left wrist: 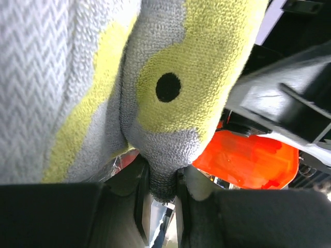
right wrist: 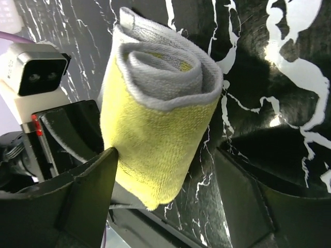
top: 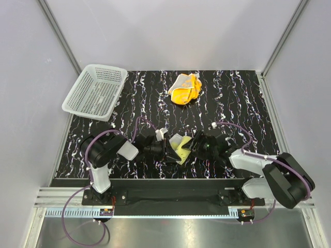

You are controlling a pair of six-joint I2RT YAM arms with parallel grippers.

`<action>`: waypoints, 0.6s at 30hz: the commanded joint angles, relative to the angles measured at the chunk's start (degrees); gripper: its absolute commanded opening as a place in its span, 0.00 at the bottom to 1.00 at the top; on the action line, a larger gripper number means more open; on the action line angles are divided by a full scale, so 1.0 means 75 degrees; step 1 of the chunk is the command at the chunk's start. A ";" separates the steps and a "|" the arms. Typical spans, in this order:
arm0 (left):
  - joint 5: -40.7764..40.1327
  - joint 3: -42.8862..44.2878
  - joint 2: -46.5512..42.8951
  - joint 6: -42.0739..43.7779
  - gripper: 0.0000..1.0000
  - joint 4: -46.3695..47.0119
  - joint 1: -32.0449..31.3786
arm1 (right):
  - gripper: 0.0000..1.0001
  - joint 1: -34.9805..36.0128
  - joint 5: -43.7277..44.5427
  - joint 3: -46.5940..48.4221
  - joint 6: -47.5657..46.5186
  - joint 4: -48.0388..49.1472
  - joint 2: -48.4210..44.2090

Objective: Roll the towels

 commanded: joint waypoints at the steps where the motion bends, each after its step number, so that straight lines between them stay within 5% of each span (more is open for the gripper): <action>1: 0.0299 -0.0060 0.0114 -0.0227 0.02 0.0694 0.0043 | 0.80 0.0172 0.0264 0.0028 0.0102 0.0780 0.0278; 11: 0.0323 -0.0025 0.0196 -0.0134 0.09 0.0614 0.0067 | 0.44 0.0336 0.0240 0.0169 0.0102 0.1155 0.0876; 13: 0.0218 0.0010 -0.0025 0.0227 0.20 0.0020 0.0067 | 0.41 0.0359 0.0252 0.0216 0.0114 0.1004 0.0865; 16: -0.0238 0.0220 -0.0563 0.0895 0.55 -0.1593 0.0067 | 0.39 0.0371 0.0357 0.0356 0.0102 0.0477 0.0736; 18: -0.0730 0.0338 -0.0904 0.1645 0.65 -0.2441 0.0067 | 0.39 0.0371 0.0439 0.0438 0.0091 0.0022 0.0584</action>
